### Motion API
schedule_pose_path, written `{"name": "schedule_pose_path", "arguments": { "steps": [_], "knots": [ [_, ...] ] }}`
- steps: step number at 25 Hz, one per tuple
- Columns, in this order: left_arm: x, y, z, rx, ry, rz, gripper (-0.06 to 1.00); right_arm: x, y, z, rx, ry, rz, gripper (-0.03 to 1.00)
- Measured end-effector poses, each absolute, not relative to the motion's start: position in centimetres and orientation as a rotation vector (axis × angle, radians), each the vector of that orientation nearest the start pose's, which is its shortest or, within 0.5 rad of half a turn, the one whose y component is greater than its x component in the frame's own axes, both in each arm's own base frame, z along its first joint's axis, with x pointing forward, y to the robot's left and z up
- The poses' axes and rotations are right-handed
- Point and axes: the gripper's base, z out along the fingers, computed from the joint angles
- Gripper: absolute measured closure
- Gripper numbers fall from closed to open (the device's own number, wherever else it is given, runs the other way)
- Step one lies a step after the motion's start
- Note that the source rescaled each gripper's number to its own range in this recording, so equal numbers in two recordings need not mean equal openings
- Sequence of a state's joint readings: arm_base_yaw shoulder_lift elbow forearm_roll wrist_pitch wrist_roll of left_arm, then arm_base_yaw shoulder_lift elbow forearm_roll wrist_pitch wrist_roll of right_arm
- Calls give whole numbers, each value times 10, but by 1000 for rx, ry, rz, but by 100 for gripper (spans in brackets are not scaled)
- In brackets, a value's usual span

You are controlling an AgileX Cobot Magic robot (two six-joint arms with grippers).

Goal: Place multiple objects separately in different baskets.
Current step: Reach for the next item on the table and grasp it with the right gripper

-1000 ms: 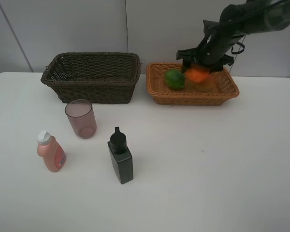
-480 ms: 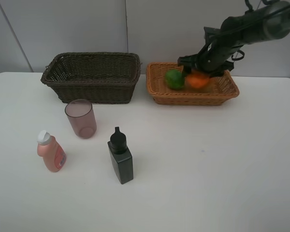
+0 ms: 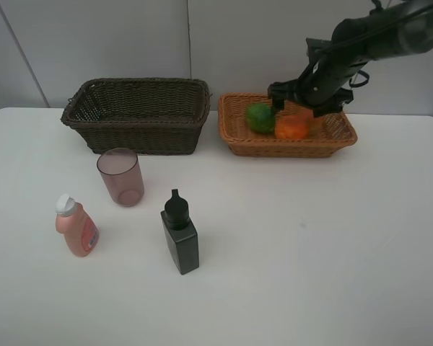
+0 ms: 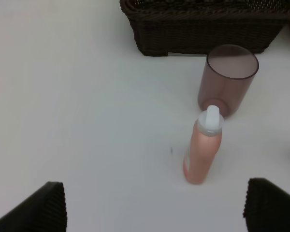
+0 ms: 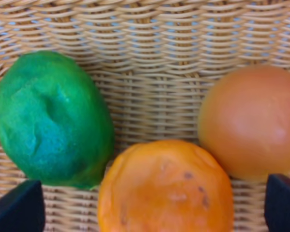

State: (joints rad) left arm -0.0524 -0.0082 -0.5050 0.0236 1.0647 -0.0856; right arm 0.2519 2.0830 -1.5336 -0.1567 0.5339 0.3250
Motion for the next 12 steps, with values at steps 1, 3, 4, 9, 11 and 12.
{"name": "schedule_pose_path", "arguments": {
  "steps": [1,3,4,9,11,12],
  "knots": [
    [-7,2,278,-35,2035,-59,-2,440,107,187,-49,2569,62,-1],
    [-7,2,278,-35,2035,-59,-2,433,110,198,-62,2595,48,-1],
    [-7,2,278,-35,2035,-59,-2,427,114,204,-78,2615,38,-1],
    [-7,2,278,-35,2035,-59,-2,391,146,233,-211,2719,12,-1],
    [-7,2,278,-35,2035,-59,-2,374,166,240,-267,2760,35,-1],
    [-7,2,278,-35,2035,-59,-2,366,174,244,-290,2782,49,-1]
  ]
}}
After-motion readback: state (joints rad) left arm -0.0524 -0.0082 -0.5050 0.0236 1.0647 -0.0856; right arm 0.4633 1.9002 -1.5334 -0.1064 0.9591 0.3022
